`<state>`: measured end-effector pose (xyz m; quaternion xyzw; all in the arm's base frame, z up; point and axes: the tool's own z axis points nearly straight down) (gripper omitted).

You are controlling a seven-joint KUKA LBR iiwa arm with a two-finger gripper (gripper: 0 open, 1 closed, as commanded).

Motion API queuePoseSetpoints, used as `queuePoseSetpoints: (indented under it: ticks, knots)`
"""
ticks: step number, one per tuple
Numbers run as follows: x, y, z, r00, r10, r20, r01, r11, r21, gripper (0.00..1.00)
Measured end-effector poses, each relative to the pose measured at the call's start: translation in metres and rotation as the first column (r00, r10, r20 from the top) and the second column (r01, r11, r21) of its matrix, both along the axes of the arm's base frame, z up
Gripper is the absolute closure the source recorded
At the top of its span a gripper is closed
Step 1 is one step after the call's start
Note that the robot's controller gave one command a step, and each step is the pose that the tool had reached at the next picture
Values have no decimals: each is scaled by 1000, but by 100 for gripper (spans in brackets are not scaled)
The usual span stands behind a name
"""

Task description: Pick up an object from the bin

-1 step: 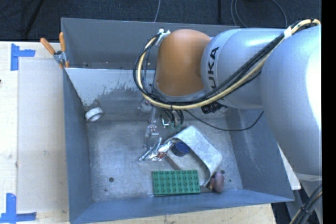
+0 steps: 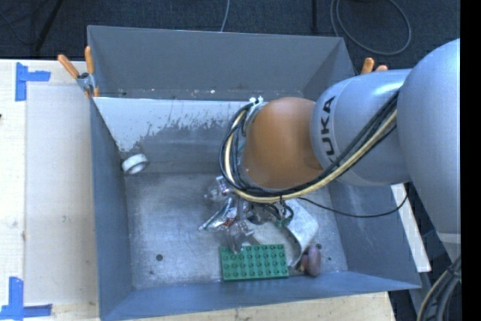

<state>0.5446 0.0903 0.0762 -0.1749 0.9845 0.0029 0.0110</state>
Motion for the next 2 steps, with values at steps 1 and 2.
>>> queuePoseSetpoints:
  ticks: [1, 2]
  knots:
    - [-2, -2, -2, 1000, -1, -9, 1, 1000, -5, 100]
    - [-14, -15, 151, 965, 262, -14, -262, 965, -10, 100]
